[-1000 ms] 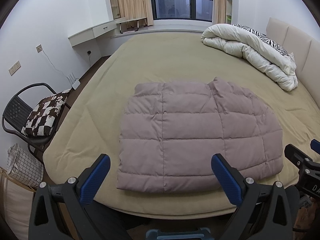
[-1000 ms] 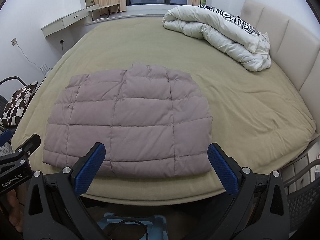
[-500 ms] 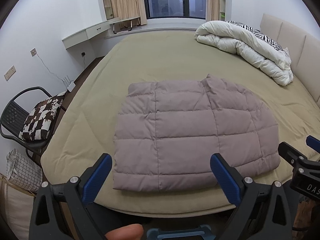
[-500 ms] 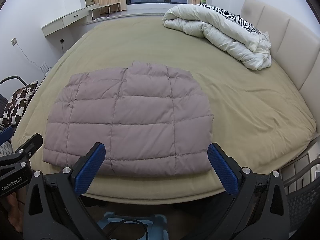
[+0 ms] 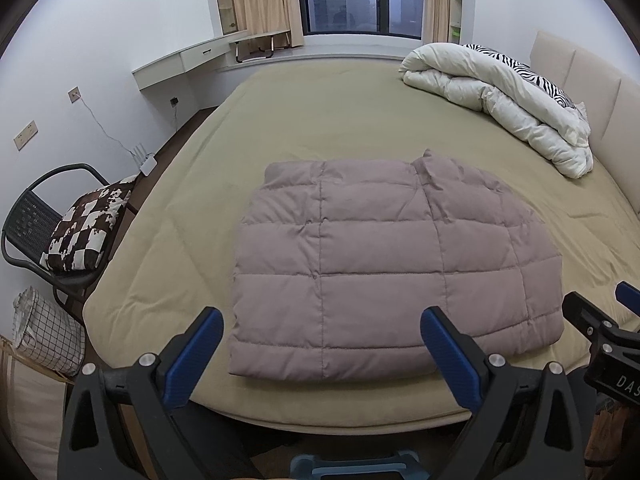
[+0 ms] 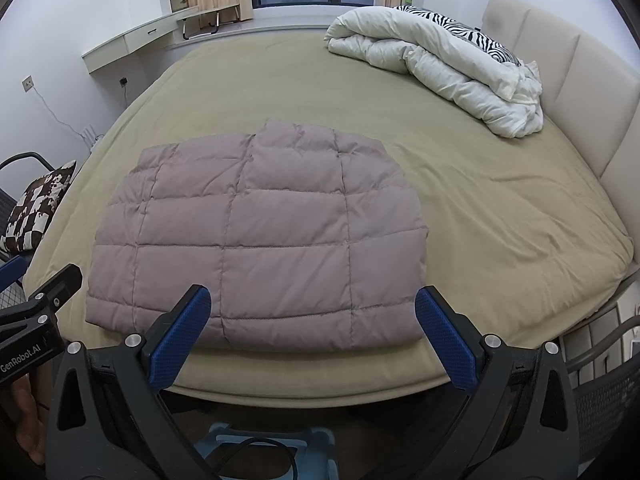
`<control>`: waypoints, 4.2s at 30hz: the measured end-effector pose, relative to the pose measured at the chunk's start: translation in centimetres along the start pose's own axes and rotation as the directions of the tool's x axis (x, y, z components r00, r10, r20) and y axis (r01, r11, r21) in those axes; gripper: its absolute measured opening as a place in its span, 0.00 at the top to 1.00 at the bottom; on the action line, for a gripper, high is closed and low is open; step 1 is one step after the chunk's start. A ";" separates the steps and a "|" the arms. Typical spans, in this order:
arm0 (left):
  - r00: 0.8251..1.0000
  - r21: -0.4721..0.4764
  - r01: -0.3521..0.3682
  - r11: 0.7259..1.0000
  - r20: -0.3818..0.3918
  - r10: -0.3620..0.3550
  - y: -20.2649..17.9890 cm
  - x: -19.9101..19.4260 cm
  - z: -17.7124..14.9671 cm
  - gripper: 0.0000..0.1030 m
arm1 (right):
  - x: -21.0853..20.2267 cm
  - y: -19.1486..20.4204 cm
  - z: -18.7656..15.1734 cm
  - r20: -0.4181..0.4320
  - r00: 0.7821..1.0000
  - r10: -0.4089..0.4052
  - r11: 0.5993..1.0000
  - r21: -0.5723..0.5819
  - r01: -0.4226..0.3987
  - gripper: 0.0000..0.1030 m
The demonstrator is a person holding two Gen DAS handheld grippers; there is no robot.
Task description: Fold large clothes
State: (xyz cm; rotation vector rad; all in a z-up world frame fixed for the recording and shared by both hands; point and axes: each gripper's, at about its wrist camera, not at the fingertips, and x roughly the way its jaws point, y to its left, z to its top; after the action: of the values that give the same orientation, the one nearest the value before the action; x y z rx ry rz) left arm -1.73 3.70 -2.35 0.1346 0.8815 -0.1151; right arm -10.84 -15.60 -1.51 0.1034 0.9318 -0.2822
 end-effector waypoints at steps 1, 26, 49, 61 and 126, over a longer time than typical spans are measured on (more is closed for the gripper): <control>1.000 -0.001 -0.001 1.000 -0.001 0.001 0.0 0.0 0.0 0.02 | 0.0 0.0 0.0 0.000 1.000 0.000 1.000 0.000 0.000 0.00; 1.000 -0.016 -0.011 1.000 0.004 0.011 0.1 -0.1 -0.1 0.02 | -0.1 0.2 -0.2 0.007 1.000 -0.004 1.000 0.005 0.004 0.00; 1.000 -0.031 0.002 1.000 -0.002 -0.002 0.1 -0.2 0.0 0.02 | -0.1 0.7 -0.1 0.009 1.000 -0.009 1.000 -0.003 0.009 0.00; 0.998 -0.039 -0.040 0.998 0.043 0.041 -0.1 -0.4 -0.4 0.00 | 0.4 0.6 -0.2 0.000 1.000 -0.009 1.000 -0.019 0.009 0.00; 0.999 -0.043 -0.023 0.999 0.047 0.025 -0.8 -0.4 -1.0 0.00 | 1.2 0.5 -1.0 -0.013 1.000 -0.019 1.000 -0.004 0.019 0.00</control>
State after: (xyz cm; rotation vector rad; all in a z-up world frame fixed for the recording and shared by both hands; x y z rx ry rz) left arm -2.90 3.11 -2.69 0.1021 0.8346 -0.0767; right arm -10.78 -15.14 -3.02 0.0932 0.9469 -0.2973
